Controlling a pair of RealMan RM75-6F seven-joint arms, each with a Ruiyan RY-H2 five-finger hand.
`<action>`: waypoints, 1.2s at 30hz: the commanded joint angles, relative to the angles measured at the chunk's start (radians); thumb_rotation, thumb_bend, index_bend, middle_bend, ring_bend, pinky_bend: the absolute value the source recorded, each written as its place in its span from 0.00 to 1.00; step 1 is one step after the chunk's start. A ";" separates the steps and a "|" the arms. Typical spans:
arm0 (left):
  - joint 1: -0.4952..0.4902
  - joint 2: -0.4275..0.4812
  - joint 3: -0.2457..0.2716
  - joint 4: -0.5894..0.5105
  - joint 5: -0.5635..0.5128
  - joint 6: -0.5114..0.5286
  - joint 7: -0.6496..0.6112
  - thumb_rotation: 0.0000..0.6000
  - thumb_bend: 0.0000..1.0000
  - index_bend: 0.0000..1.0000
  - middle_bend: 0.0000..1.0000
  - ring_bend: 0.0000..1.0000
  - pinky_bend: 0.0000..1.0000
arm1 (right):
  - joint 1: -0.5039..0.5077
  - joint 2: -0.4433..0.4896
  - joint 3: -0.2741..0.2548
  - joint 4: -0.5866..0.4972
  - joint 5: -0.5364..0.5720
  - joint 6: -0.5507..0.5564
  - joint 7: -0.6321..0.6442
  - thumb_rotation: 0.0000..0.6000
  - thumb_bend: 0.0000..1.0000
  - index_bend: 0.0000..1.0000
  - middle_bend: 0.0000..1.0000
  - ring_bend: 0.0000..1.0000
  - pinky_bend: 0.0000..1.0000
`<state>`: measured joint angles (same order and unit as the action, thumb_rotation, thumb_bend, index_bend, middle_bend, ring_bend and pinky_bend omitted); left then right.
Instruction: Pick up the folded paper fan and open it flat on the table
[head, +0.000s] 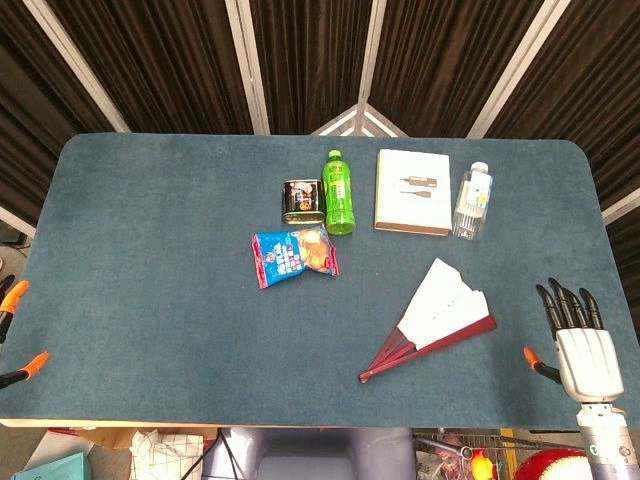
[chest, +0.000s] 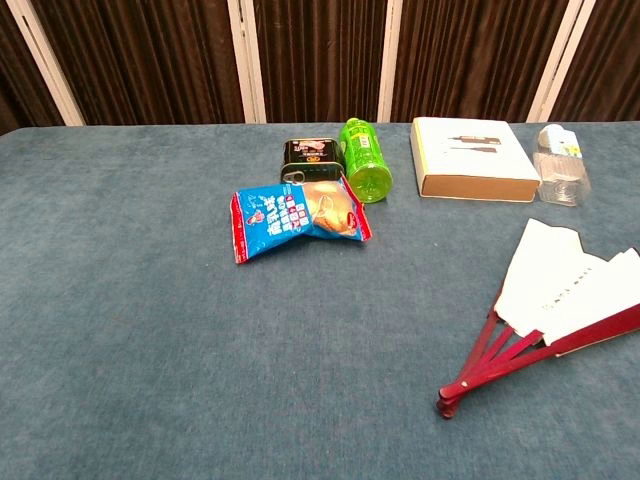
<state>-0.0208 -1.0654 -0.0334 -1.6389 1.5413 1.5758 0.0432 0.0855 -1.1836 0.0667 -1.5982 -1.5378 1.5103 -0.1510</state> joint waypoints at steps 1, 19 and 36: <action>-0.002 0.000 0.004 -0.002 0.005 -0.004 0.002 1.00 0.10 0.06 0.00 0.00 0.00 | 0.000 0.001 -0.002 -0.004 -0.003 -0.001 0.003 1.00 0.23 0.06 0.05 0.12 0.07; -0.003 -0.002 0.004 -0.012 0.006 -0.004 0.012 1.00 0.10 0.05 0.00 0.00 0.00 | 0.009 -0.010 -0.024 0.007 -0.024 -0.025 0.010 1.00 0.23 0.08 0.05 0.12 0.07; 0.004 0.006 0.001 -0.015 -0.004 0.004 -0.006 1.00 0.10 0.05 0.00 0.00 0.00 | 0.066 -0.153 -0.080 0.147 -0.115 -0.108 0.138 1.00 0.24 0.18 0.05 0.16 0.12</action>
<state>-0.0171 -1.0597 -0.0324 -1.6539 1.5379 1.5797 0.0377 0.1402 -1.3076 -0.0060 -1.4854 -1.6340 1.4079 -0.0260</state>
